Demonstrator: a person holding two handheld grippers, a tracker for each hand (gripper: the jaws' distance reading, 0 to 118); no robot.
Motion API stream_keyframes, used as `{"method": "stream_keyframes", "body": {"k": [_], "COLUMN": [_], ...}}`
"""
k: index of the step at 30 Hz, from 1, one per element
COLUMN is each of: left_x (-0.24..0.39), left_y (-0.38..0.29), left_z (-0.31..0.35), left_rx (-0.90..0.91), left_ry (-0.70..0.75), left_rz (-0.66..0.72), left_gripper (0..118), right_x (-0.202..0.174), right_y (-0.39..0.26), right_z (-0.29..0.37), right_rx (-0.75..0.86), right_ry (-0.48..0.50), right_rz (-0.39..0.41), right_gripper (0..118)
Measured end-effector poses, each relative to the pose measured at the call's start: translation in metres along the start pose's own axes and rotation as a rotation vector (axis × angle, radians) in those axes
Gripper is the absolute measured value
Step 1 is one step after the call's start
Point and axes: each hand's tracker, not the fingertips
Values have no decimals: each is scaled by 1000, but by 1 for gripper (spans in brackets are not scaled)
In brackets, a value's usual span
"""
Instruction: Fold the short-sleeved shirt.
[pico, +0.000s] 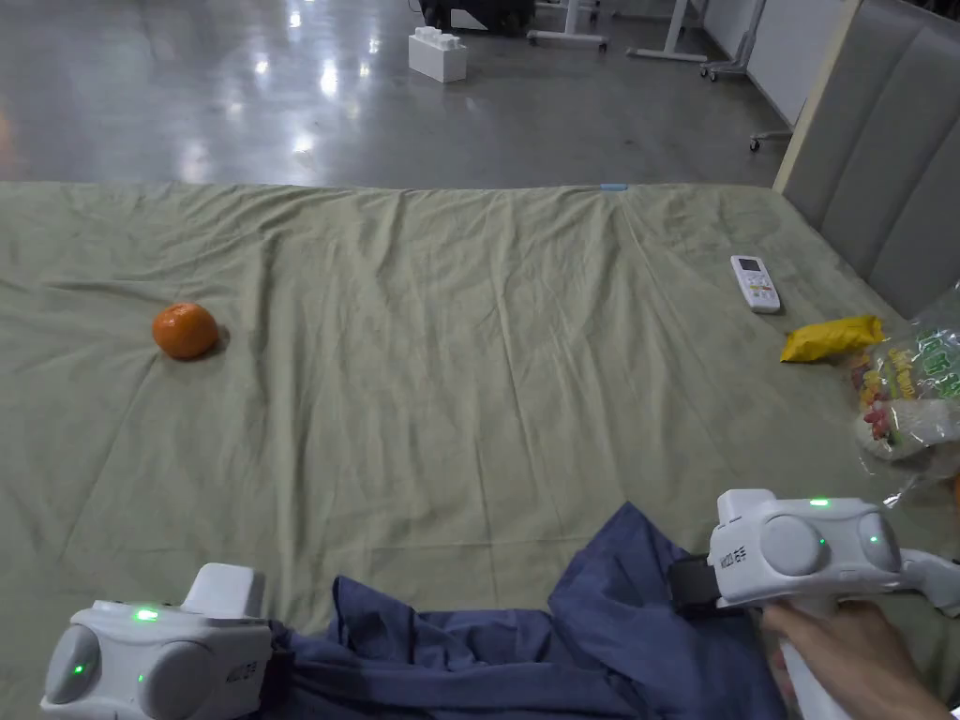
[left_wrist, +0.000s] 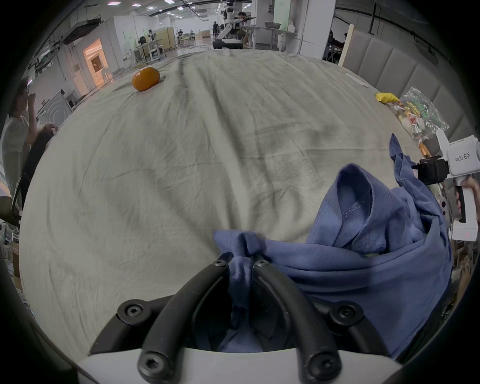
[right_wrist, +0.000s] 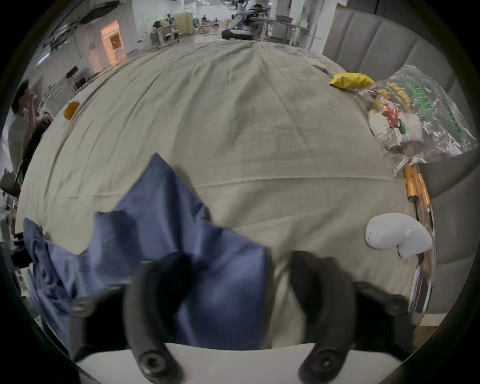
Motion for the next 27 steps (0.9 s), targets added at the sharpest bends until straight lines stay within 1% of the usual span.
{"method": "stream_keyframes", "body": {"k": [1, 2, 4, 5, 6, 7, 8, 9, 10, 12, 13, 14, 16, 18, 19, 20, 21, 22, 25, 26, 27], "left_x": [0, -1, -3, -6, -12, -19, -25, -28, -32, -40, -43, -46, -48, -53, -57, -60, -62, -67, -78, -81, -83], "left_y": [-1, -1, -1, 1, -1, -7, -16, -26, -32, -45, -50, -53, -57, -57, -58, -56, -52, -51, -44, -43, -40], "left_z": [1, 1, 3, 6, 11, 24, 38, 58, 80, 126, 151, 175, 220, 259, 281, 297, 312, 328, 369, 381, 391], "left_rx": [4, 8, 14, 26, 51, 98, 183, 267, 321, 390, 450, 491, 608, 692, 738, 803, 837, 859, 956, 1002, 1030], "left_ry": [-4, -8, -20, -42, -68, -96, -81, -61, -72, -96, -82, -67, -64, -41, -68, -57, -46, -40, -52, -37, -23], "left_rz": [2, 8, 30, 64, 91, 86, 43, 14, -14, -42, -59, -46, -30, -6, 6, 11, 21, 38, 72, 73, 77], "left_gripper": [11, 11, 11, 11, 11, 11, 11, 11, 11, 11, 11, 11, 11, 11, 11, 11, 11, 11, 11, 11, 11], "right_x": [-2, -5, -7, -5, -3, -3, -3, -3, -2, 2, 3, 4, 9, 14, 14, 15, 16, 16, 17, 16, 19], "right_y": [0, -1, -6, -10, -14, -15, -19, -23, -27, -27, -30, -33, -32, -32, -29, -28, -26, -23, -14, -11, -10], "right_z": [4, 7, 13, 16, 24, 39, 57, 75, 96, 133, 158, 182, 223, 266, 292, 313, 330, 348, 394, 408, 418], "right_rx": [-1, 3, 4, 8, 41, 94, 148, 195, 264, 355, 418, 468, 594, 680, 706, 760, 815, 822, 914, 946, 966], "right_ry": [39, 43, 49, 101, 119, 123, 112, 111, 132, 145, 137, 141, 136, 131, 147, 142, 109, 106, 117, 108, 67], "right_rz": [41, 78, 78, 61, 19, -17, -18, 0, 26, 36, 39, 43, 26, -4, -7, -9, -6, -3, -18, -17, -33], "right_gripper": [15, 2, 2, 2, 2, 2, 2, 2, 2, 2, 2, 2, 2, 2, 2, 2, 2, 2, 2, 2, 2]}}
